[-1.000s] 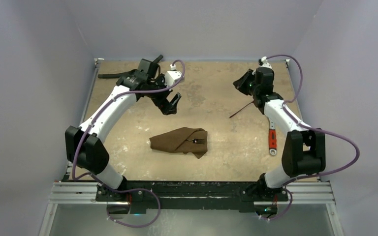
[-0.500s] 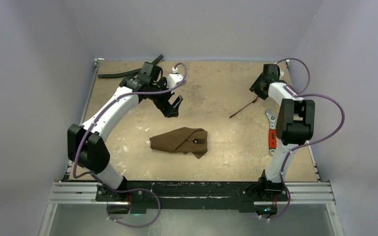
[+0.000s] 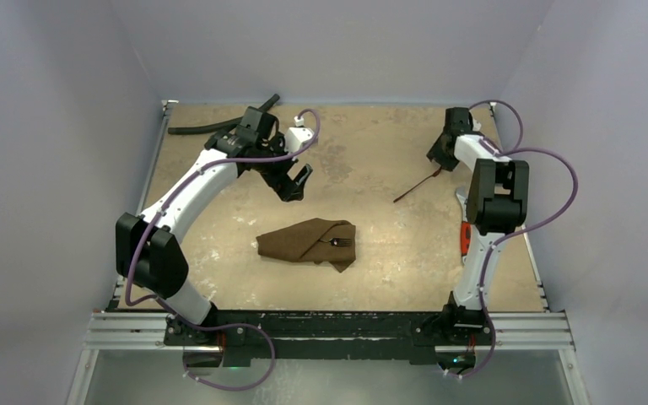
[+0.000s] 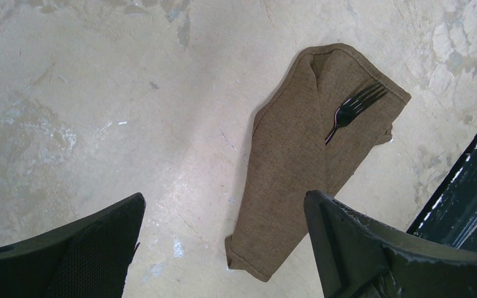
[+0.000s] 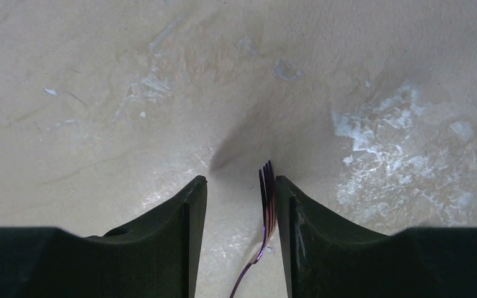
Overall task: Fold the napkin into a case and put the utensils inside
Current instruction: Reset both arms
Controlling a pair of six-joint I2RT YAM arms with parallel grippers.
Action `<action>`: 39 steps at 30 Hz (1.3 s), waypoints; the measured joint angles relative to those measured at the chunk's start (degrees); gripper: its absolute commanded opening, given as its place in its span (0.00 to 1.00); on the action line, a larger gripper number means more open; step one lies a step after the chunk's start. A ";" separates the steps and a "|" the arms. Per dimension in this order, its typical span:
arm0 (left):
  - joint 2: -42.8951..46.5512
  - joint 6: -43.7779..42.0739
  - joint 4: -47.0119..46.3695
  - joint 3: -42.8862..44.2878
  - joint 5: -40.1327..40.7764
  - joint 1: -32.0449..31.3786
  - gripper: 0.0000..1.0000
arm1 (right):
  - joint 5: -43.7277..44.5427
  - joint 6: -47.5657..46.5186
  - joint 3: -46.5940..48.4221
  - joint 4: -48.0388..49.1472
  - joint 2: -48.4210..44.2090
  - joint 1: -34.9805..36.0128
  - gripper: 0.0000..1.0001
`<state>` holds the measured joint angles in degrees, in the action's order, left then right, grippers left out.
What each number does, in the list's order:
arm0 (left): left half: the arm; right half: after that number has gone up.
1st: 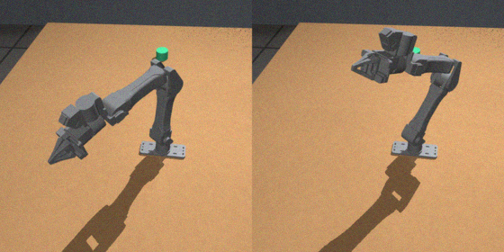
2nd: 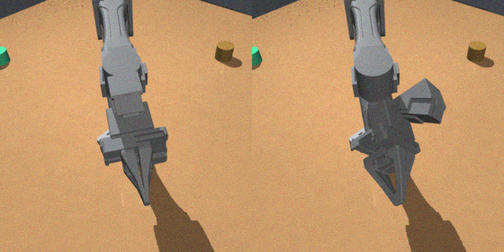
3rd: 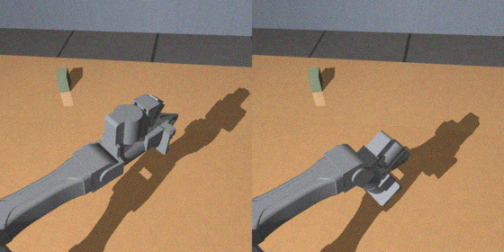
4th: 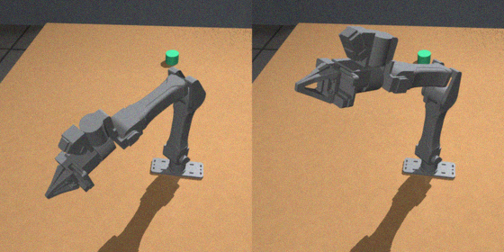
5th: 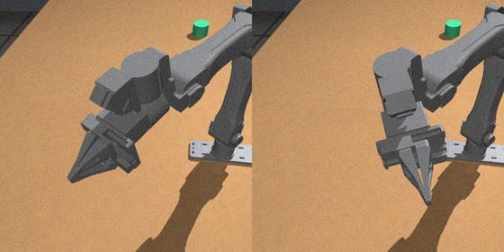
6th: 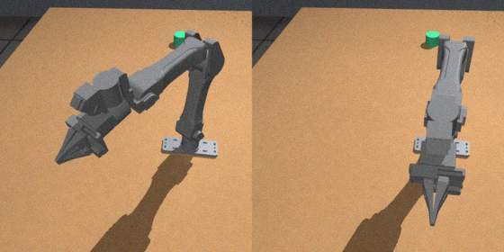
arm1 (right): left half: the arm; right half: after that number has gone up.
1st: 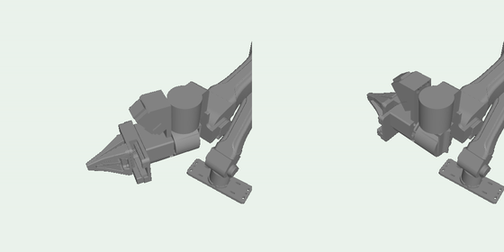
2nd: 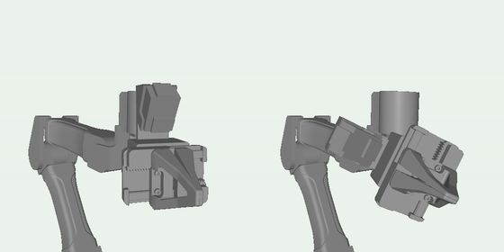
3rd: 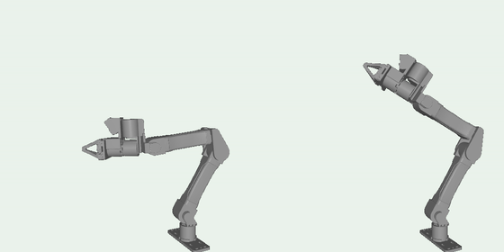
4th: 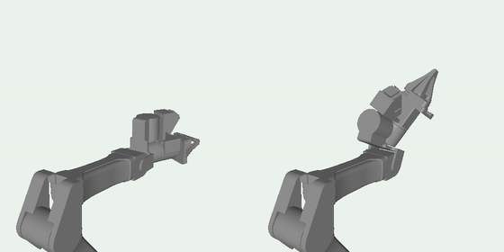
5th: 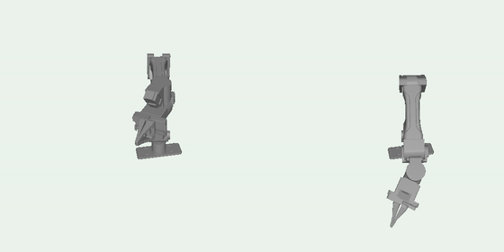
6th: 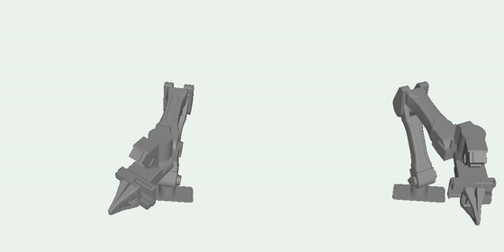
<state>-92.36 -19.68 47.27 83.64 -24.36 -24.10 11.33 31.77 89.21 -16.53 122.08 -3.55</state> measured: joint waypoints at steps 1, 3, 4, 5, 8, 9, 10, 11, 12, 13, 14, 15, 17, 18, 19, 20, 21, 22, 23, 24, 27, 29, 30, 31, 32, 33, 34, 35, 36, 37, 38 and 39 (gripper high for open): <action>0.00 0.02 -0.02 0.00 0.13 0.04 0.99 | 0.07 0.09 0.44 0.02 0.04 0.00 0.43; 0.00 0.02 -0.07 0.00 0.28 0.15 0.99 | 0.13 0.09 1.01 0.04 0.59 0.00 0.34; 0.00 0.02 -0.07 0.00 0.42 0.24 0.99 | 0.28 0.09 1.11 0.02 0.79 0.02 0.24; 0.00 0.02 -0.04 0.00 0.57 0.35 0.98 | 0.37 -0.04 1.18 0.07 0.81 0.00 0.12; 0.00 0.02 -0.04 0.00 0.83 0.48 0.99 | 1.09 -0.33 1.25 0.02 1.07 0.00 0.00; 0.00 0.02 -0.04 0.00 0.87 0.50 0.98 | 0.96 0.02 1.25 0.00 1.07 -0.13 0.00; 0.00 0.02 -0.07 0.00 0.87 0.50 0.98 | 0.85 0.33 1.25 0.22 1.07 -0.17 0.00; 0.00 0.02 -0.07 0.00 0.87 0.50 0.98 | 0.52 0.26 1.22 0.24 1.05 -0.22 0.00; 0.00 0.04 -0.04 0.00 0.85 0.50 0.99 | 0.44 0.66 1.09 0.28 0.90 -0.22 0.00; 0.00 0.11 -0.07 0.00 0.76 0.50 0.99 | -0.35 0.68 0.50 0.85 0.52 -0.22 0.00; 0.00 0.22 -0.07 0.00 0.66 0.50 0.99 | -0.81 0.87 -0.52 1.42 -0.22 -0.20 0.00; 0.00 0.37 -0.07 0.00 0.55 0.50 0.99 | -1.57 1.31 -1.53 1.75 -1.16 -0.11 0.00; 0.00 0.79 -0.04 0.00 0.31 0.50 0.99 | -3.04 2.16 -4.55 2.64 -4.50 0.28 0.00; 0.00 1.11 -0.04 0.00 0.11 0.50 0.99 | -3.65 2.56 -5.90 2.82 -6.71 0.81 0.00; 0.00 1.36 -0.02 0.00 -0.02 0.50 0.98 | -3.85 3.13 -6.73 2.93 -9.14 1.68 0.00; 0.00 1.79 -0.02 0.00 -0.26 0.50 0.99 | -3.98 3.56 -7.17 3.34 -11.58 2.93 0.00; 0.00 2.23 0.00 0.02 -0.55 0.50 0.98 | -4.11 4.15 -7.43 4.11 -13.99 4.44 0.00; 0.00 2.71 0.02 0.02 -0.94 0.52 0.98 | -4.55 4.81 -8.11 5.75 -16.59 6.14 0.00; 0.00 3.19 0.04 0.02 -1.44 0.57 0.98 | -5.09 5.64 -9.22 7.78 -19.67 8.28 0.00; 0.00 3.69 0.07 0.04 -2.08 0.63 0.98 | -5.66 6.43 -10.56 9.94 -22.67 10.34 0.00; 0.02 5.64 0.13 0.09 -5.20 1.27 0.99 | -7.58 8.57 -14.25 16.33 -30.42 16.76 0.00; 0.02 6.80 0.31 0.33 -7.80 1.92 0.99 | -8.33 9.16 -15.21 19.39 -32.70 20.06 0.00; 0.02 7.39 0.63 0.79 -10.08 2.27 0.99 | -8.46 9.22 -15.56 21.03 -33.31 21.64 0.00; 0.04 7.69 0.76 1.03 -10.95 2.64 0.99 | -8.52 9.18 -15.82 22.36 -33.55 22.95 0.00; 0.09 8.11 1.05 1.51 -12.63 2.99 0.98 | -8.55 9.14 -16.17 23.58 -33.62 24.17 0.00; 0.17 8.26 1.36 2.08 -14.56 3.39 0.99 | -8.66 9.09 -16.61 24.61 -33.62 25.31 0.00; 0.37 8.37 1.62 2.58 -16.59 3.74 0.98 | -8.96 8.96 -17.11 25.46 -33.66 26.16 0.00; 0.66 8.39 1.77 2.97 -18.51 4.02 0.98 | -9.31 8.85 -18.03 26.47 -33.75 27.21 0.00; 1.05 8.37 1.88 3.21 -20.37 4.28 0.98 | -9.46 8.74 -18.67 26.99 -33.88 27.87 0.00; 1.42 8.33 2.01 3.37 -21.68 4.48 0.98 | -9.60 8.74 -19.47 27.58 -34.10 28.61 0.00; 1.92 8.24 2.16 3.39 -23.23 4.61 0.99 | -9.68 8.74 -20.15 27.89 -34.42 29.20 0.00; 2.43 8.20 2.40 3.39 -24.50 4.70 0.98 | -9.88 8.74 -20.63 28.15 -34.80 29.66 0.00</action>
<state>-89.93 -11.49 49.67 87.02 -48.86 -19.40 1.45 40.51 68.58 11.62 87.29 26.11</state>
